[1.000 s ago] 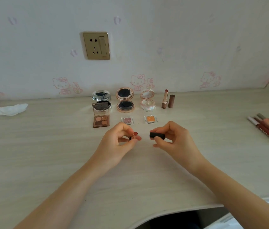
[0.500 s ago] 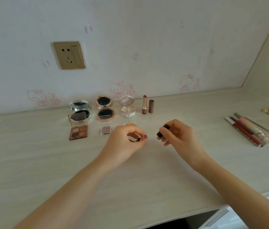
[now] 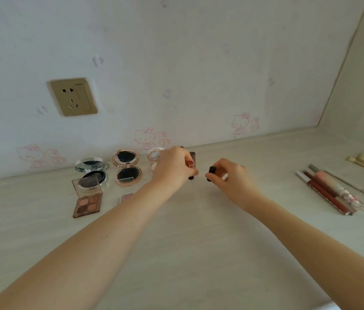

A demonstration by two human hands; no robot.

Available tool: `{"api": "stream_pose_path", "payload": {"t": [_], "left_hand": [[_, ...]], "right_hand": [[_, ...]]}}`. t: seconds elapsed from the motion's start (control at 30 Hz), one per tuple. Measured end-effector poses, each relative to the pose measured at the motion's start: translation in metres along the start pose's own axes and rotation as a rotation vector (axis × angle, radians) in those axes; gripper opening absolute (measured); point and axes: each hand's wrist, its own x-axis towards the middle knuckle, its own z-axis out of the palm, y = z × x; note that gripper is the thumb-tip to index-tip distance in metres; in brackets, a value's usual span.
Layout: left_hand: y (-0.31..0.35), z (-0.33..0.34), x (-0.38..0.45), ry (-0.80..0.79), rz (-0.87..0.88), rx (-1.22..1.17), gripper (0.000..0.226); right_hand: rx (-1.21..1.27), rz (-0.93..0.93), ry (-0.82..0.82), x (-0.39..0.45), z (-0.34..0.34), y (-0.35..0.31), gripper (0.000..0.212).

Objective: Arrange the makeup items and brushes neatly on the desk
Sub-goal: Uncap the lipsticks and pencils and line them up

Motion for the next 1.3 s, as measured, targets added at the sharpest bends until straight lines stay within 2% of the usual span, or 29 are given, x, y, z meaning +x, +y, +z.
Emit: {"api": "stream_pose_path", "payload": {"t": [0.27,0.7,0.87,1.3], "left_hand": [[-0.013,0.009,0.012,-0.063,-0.047,0.186,0.017],[-0.023,0.01,0.013,-0.117,-0.052,0.175,0.026],[-0.027,0.009,0.011,-0.1,-0.054,0.135,0.014],[-0.028,0.013,0.018,-0.131,-0.07,0.108,0.012]], "right_hand": [[-0.089,-0.055,-0.072,0.023,0.019,0.009,0.011],[-0.084,-0.032,-0.098,0.026,0.022,0.014,0.025],[-0.02,-0.001,-0.068,0.029,0.026,0.014,0.02],[-0.089,-0.004,-0.061,0.042,0.044,0.012,0.014]]}}
